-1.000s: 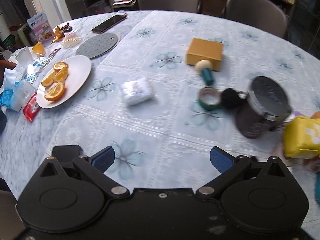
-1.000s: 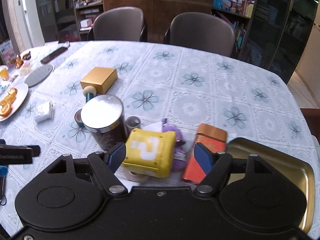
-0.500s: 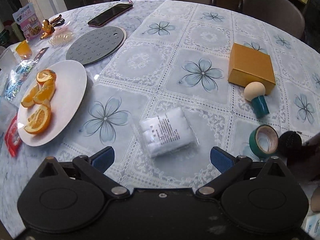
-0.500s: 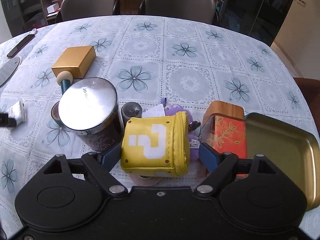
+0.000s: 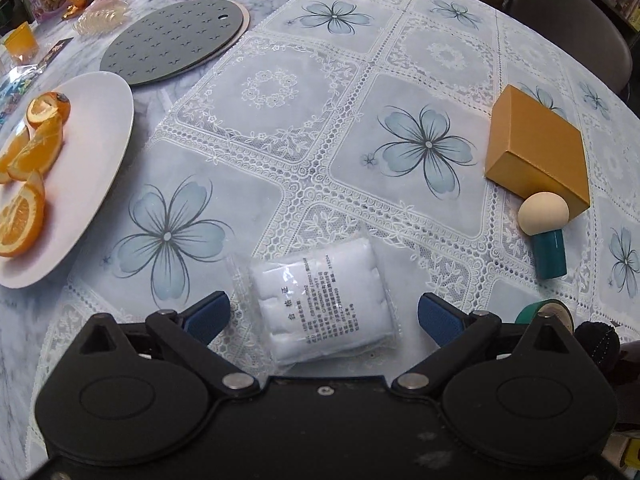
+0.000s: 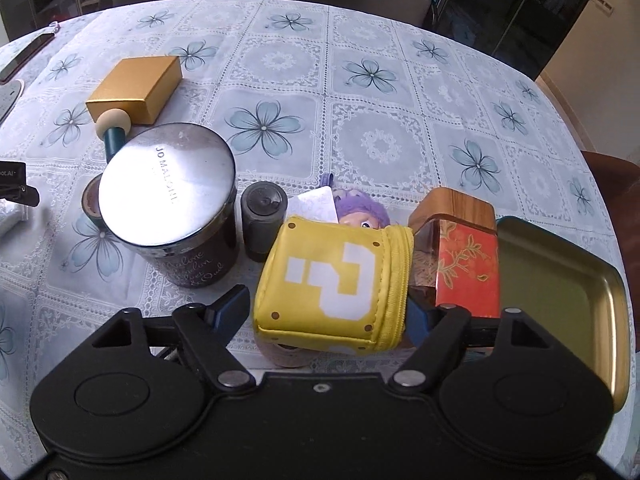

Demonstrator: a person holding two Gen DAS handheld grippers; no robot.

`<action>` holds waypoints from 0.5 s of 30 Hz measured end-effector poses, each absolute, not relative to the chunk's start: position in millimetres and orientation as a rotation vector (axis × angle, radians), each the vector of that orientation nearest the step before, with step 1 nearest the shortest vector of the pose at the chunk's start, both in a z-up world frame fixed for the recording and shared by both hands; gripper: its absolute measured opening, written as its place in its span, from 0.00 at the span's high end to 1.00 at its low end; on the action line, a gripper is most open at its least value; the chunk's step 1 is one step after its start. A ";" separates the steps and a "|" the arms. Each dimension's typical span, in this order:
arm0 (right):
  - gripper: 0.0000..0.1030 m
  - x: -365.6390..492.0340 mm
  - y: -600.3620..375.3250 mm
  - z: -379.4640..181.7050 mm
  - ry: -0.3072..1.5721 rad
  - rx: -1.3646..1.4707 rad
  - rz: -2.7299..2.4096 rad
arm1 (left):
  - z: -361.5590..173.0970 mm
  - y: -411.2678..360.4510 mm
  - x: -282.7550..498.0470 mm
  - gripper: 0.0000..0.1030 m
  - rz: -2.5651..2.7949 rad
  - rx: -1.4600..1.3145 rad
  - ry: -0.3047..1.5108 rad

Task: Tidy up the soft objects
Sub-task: 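Grasp the white cotton pad packet with the left tool while the right tool lifts the plush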

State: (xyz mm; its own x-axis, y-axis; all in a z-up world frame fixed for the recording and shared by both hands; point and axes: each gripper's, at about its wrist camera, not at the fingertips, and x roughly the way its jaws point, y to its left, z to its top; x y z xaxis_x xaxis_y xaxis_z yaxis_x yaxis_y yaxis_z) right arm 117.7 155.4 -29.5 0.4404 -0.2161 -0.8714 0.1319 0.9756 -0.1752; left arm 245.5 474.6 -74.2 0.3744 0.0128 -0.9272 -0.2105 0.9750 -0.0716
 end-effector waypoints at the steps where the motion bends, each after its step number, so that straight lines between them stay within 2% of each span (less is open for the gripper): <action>1: 0.33 117.8 155.1 -29.8 1.094 -0.085 -0.219 | -73.7 475.5 245.2 0.04 0.143 -0.196 1.180; 2: 0.34 117.4 154.4 -29.8 1.093 -0.079 -0.220 | -73.4 475.8 245.4 0.04 0.140 -0.197 1.182; 4: 0.35 116.5 153.9 -29.4 1.092 -0.071 -0.223 | -71.1 476.3 243.8 0.12 0.146 -0.191 1.174; 6: 0.37 114.9 154.4 -28.1 1.088 -0.067 -0.224 | -66.5 477.4 240.0 0.33 0.145 -0.173 1.157; 9: 0.38 111.1 154.7 -23.7 1.080 -0.055 -0.219 | -63.2 480.5 236.3 0.38 0.105 -0.189 1.165; 15: 0.38 96.0 155.8 -5.3 1.055 -0.042 -0.175 | -44.2 481.4 211.8 0.38 0.083 -0.216 1.147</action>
State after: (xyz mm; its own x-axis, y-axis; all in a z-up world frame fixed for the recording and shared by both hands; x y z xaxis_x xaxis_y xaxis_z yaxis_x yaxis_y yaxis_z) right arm 96.0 155.8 -5.3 0.4810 -0.1640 -0.8613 0.1235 0.9852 -0.1186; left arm 211.8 481.4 -44.2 0.4107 -0.0449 -0.9107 -0.1758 0.9761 -0.1275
